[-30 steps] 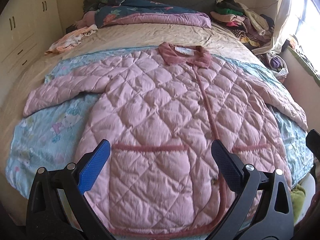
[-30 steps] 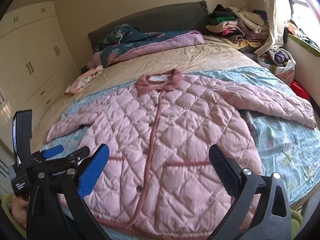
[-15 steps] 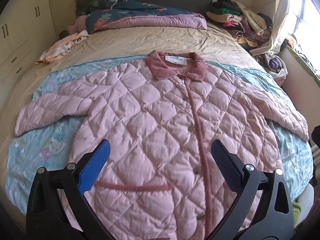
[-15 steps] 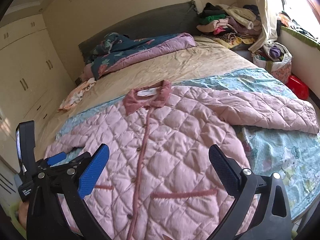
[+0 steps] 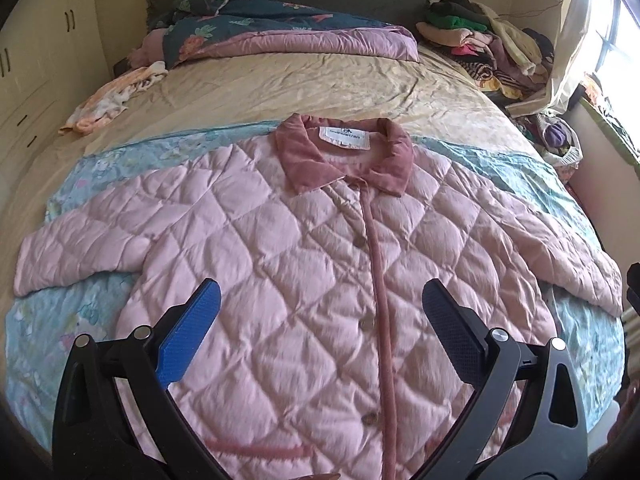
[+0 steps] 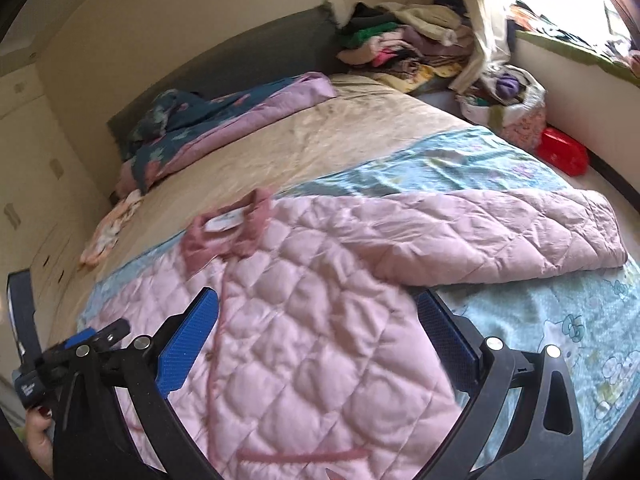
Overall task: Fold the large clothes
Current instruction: 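Move the right tool toward the jacket sleeve beside the right tool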
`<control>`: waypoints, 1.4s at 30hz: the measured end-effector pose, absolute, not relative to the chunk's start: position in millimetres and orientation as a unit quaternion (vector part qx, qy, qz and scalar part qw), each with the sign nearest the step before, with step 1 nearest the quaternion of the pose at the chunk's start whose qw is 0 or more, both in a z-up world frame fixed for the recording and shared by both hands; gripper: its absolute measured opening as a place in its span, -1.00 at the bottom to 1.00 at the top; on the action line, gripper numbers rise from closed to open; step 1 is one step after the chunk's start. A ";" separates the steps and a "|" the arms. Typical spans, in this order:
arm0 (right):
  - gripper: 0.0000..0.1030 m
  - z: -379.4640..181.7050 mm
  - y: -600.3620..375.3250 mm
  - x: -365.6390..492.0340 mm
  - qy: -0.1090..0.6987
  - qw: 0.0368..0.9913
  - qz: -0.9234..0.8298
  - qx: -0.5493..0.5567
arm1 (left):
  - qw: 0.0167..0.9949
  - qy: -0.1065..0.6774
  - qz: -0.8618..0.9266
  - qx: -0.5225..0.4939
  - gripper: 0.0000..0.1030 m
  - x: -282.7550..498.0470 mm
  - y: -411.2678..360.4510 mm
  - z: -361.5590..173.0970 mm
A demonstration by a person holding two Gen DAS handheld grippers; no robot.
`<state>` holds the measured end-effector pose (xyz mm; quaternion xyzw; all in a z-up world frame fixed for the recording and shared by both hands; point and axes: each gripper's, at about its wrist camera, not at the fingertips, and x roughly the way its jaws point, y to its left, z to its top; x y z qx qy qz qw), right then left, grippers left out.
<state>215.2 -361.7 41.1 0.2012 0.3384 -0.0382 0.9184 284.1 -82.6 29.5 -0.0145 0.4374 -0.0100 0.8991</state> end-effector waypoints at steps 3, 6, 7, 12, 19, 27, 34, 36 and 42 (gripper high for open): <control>0.92 32.0 -385.1 224.4 0.334 0.913 -0.060 0.224 | 0.896 0.444 -0.010 -0.016 0.84 298.9 -88.1 22.0; 0.92 24.8 -403.8 232.6 0.330 0.911 -0.083 0.232 | 0.894 0.447 -0.010 -0.014 0.84 310.8 -96.4 14.7; 0.92 21.5 -411.9 235.5 0.331 0.908 -0.093 0.240 | 0.894 0.447 -0.011 -0.013 0.84 313.3 -98.5 12.8; 0.92 6.2 -449.0 243.7 0.326 0.897 -0.127 0.270 | 0.892 0.452 -0.018 -0.008 0.84 331.2 -115.3 0.9; 0.92 -23.8 -494.2 244.9 0.326 0.874 -0.193 0.304 | 0.888 0.459 -0.030 0.006 0.84 349.7 -139.9 -15.2; 0.92 -69.3 -549.7 237.6 0.333 0.825 -0.265 0.372 | 0.883 0.468 -0.046 0.016 0.84 364.3 -165.8 -34.2; 0.92 -94.2 -594.3 232.1 0.320 0.788 -0.314 0.421 | 0.871 0.488 -0.050 0.019 0.84 375.1 -174.4 -54.9; 0.92 -101.2 -605.2 231.9 0.317 0.779 -0.320 0.437 | 0.869 0.492 -0.048 0.018 0.84 378.7 -174.4 -59.3; 0.92 -120.8 -635.9 226.0 0.291 0.745 -0.361 0.479 | 0.864 0.502 -0.034 0.005 0.84 388.2 -165.1 -68.0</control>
